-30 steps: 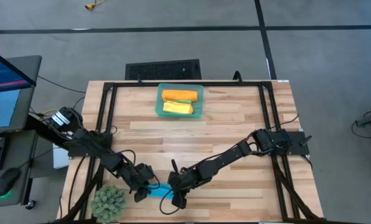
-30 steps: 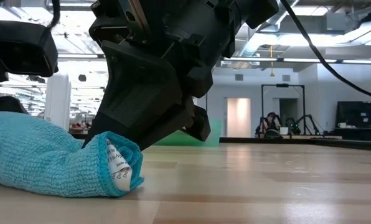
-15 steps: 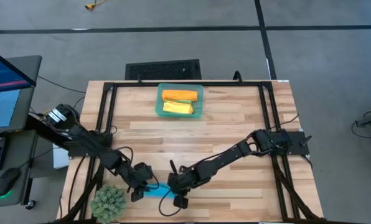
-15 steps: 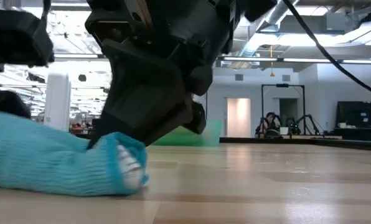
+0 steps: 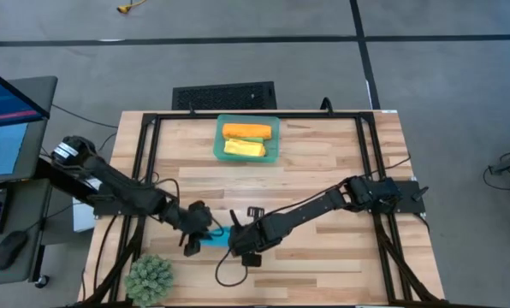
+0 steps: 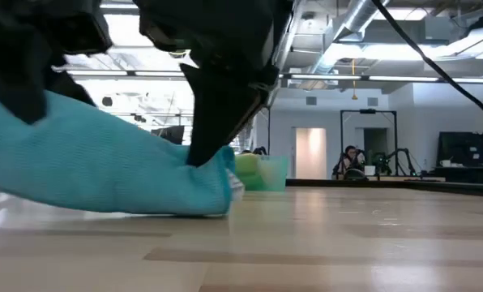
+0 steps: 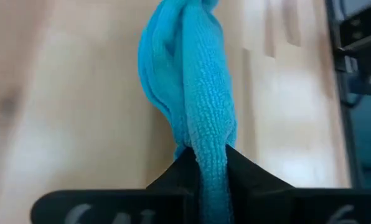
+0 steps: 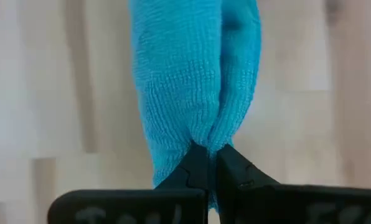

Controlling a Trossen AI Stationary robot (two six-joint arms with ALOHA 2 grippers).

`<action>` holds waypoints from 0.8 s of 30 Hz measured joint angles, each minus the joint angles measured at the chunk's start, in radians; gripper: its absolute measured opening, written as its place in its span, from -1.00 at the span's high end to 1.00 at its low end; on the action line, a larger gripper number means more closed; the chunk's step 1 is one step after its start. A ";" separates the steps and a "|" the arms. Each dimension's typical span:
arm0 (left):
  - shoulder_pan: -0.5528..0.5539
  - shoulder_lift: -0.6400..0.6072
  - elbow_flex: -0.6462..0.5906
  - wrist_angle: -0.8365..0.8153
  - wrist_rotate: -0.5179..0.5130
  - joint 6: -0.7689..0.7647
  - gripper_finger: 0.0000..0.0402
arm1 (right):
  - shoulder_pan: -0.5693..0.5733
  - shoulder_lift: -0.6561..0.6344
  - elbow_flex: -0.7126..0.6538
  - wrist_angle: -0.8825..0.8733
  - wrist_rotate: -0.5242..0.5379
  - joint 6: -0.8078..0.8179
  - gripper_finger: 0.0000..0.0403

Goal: Roll microfiber towels into tight, uniform cylinder then place into a basket
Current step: Put the blue towel into the bin

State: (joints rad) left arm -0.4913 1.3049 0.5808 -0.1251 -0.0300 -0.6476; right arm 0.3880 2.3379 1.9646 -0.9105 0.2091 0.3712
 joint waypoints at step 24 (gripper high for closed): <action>0.509 -0.076 0.158 -0.202 -0.095 0.693 0.90 | -0.251 -0.122 0.050 -0.266 0.263 -0.272 0.90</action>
State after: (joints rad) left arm 0.0182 1.2285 0.7393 -0.3268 -0.1253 0.0458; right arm 0.1372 2.2164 2.0145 -1.1763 0.4723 0.0995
